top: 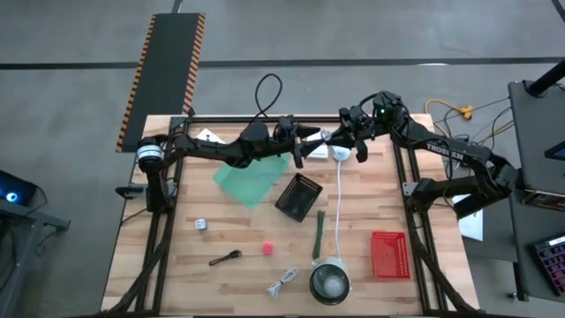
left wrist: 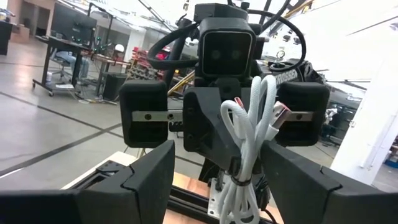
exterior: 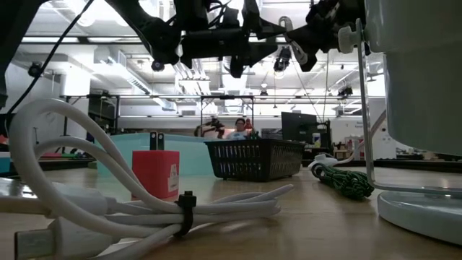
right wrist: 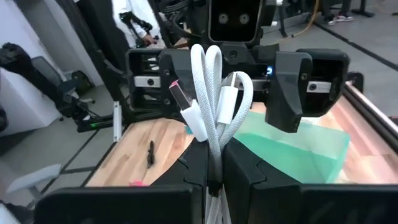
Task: Pick and place items into bin
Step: Put the top white charger cable into the green bin, then put the right white box into the black bin
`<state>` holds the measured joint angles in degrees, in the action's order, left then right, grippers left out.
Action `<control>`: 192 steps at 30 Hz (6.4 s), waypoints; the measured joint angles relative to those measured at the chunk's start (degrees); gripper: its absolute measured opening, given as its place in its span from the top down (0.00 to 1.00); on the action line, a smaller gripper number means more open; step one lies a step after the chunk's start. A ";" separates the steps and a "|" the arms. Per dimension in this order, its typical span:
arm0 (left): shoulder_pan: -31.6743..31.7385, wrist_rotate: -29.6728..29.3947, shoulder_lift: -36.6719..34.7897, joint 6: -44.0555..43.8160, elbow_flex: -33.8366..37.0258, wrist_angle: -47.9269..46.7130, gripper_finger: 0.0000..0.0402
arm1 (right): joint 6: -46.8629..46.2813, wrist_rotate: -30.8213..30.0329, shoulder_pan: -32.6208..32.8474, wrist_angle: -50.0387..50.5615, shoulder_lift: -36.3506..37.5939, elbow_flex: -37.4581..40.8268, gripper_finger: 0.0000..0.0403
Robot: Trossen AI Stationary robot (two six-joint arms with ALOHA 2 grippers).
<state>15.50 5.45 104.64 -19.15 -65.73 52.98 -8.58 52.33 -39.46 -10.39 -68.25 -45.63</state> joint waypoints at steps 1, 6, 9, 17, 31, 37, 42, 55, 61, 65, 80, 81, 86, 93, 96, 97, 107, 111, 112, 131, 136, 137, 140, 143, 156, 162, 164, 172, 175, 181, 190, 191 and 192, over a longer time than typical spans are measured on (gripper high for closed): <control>0.06 0.00 -0.02 0.00 0.00 0.01 0.45 | 0.03 -0.67 0.13 -0.02 0.00 0.00 0.96; 0.29 0.02 -0.02 0.04 -0.90 -0.23 0.45 | 0.43 -1.57 0.13 -0.11 0.04 -0.01 0.96; 0.27 0.33 -0.02 0.04 -1.55 -0.01 0.45 | 0.51 -2.97 0.20 1.41 0.04 -0.02 0.96; 0.27 1.80 0.05 0.02 -2.38 0.14 0.45 | 2.02 -4.72 0.24 2.86 -0.04 0.04 0.96; 0.19 2.40 0.87 0.02 -2.44 0.03 0.56 | 1.70 -4.51 1.36 2.45 -0.04 0.04 0.96; 0.25 3.77 0.87 -0.01 -2.38 0.15 0.70 | 1.53 -4.19 1.38 2.45 -0.02 0.04 0.96; 0.29 4.12 0.87 0.02 -2.36 0.48 0.84 | 1.88 -3.50 1.44 2.56 -0.02 -0.29 0.96; 1.88 6.30 0.45 0.01 -3.37 -0.03 0.95 | 1.72 -2.80 1.35 3.57 -0.01 -1.75 0.81; 3.32 8.45 -1.82 -0.08 -3.21 -2.56 0.95 | 2.76 -2.94 1.31 5.52 0.04 -1.95 0.74; 3.74 9.21 -3.98 -0.07 -3.23 -7.48 0.95 | 3.28 -2.76 1.32 5.83 0.04 -1.89 0.71; 5.57 10.28 -18.93 0.07 -1.44 -52.13 0.95 | 6.29 -2.59 1.33 7.94 0.04 -1.79 0.68; 5.71 9.54 -19.62 0.02 -1.42 -54.08 0.95 | 6.56 -2.64 1.31 8.19 0.04 -1.79 0.68; 6.46 2.78 -23.10 -0.08 -1.46 -66.91 0.95 | 8.39 -2.77 1.33 8.94 0.04 -1.77 0.70; 8.43 1.16 -22.91 -9.37 -1.36 -78.11 0.93 | 9.25 -2.81 1.31 8.96 0.04 -1.75 0.72; 8.97 1.12 -21.62 -12.03 -1.33 -82.80 0.91 | 9.27 -2.81 1.31 8.96 0.04 -1.75 0.73; 8.97 1.18 -21.14 -12.07 -1.33 -83.37 0.91 | 9.27 -2.81 1.31 8.96 0.04 -1.75 0.73; 8.95 3.11 -18.48 -11.83 -1.36 -91.17 0.94 | 9.27 -2.86 1.31 8.94 0.02 -1.75 0.75; 8.77 6.69 -18.49 -10.11 -1.18 -93.18 0.94 | 9.27 -2.86 1.31 8.96 0.02 -1.75 0.76; 8.68 7.47 -18.49 -10.15 -1.09 -93.71 0.94 | 9.38 -2.86 1.31 8.95 0.02 -1.75 0.76; 8.60 8.07 -18.49 -10.04 -0.26 -94.02 0.83 | 11.17 -2.92 1.31 10.30 0.02 -1.73 0.80; 8.60 8.04 -18.49 -10.02 -0.26 -93.95 0.75 | 11.17 -2.92 1.31 10.32 0.02 -1.73 0.79; 8.60 8.02 -18.49 -10.02 -0.26 -93.95 0.73 | 11.17 -2.92 1.31 10.32 0.02 -1.73 0.79; 8.60 8.02 -18.49 -10.03 -0.26 -93.91 0.68 | 10.85 -2.92 1.31 10.34 0.02 -1.73 0.78; 8.60 8.02 -18.50 -10.02 -0.26 -93.85 0.65 | 8.38 -3.40 1.31 10.36 0.02 -1.73 0.77; 8.66 7.98 -18.49 -10.16 -0.26 -92.28 0.61 | -13.45 -20.97 1.20 13.82 -5.69 -2.19 0.62; 8.64 7.99 -18.49 -10.43 -0.26 -90.76 0.61 | -12.98 -23.89 1.05 21.52 -14.69 -7.40 0.50; 8.64 7.98 -18.49 -10.45 -0.28 -90.99 0.61 | -12.85 -23.90 0.76 25.12 -17.54 -9.99 0.48; 8.64 8.00 -18.49 -10.46 -0.28 -90.96 0.61 | -12.06 -23.90 -0.99 42.14 -29.14 -19.27 0.48; 8.64 8.00 -18.49 -10.48 -0.28 -90.96 0.61 | -11.12 -23.91 -1.65 43.90 -31.96 -19.99 0.48; 8.64 8.00 -18.49 -10.45 -0.28 -90.98 0.61 | -10.93 -24.04 -3.18 44.06 -33.85 -18.43 0.48; 8.64 8.00 -18.51 -10.45 -0.28 -90.98 0.61 | -9.09 -33.41 -5.20 42.36 -34.20 -17.68 0.48; 8.64 8.00 -18.51 -10.45 -0.28 -90.98 0.61 | -9.03 -33.42 -5.20 41.68 -34.39 -17.72 0.48; 8.64 8.00 -18.51 -10.45 -0.28 -91.00 0.61 | -9.06 -33.43 -5.18 40.77 -34.48 -17.73 0.48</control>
<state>24.14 13.45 86.13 -29.61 -66.02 -38.02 -17.64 18.90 -44.64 30.38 -102.73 -63.35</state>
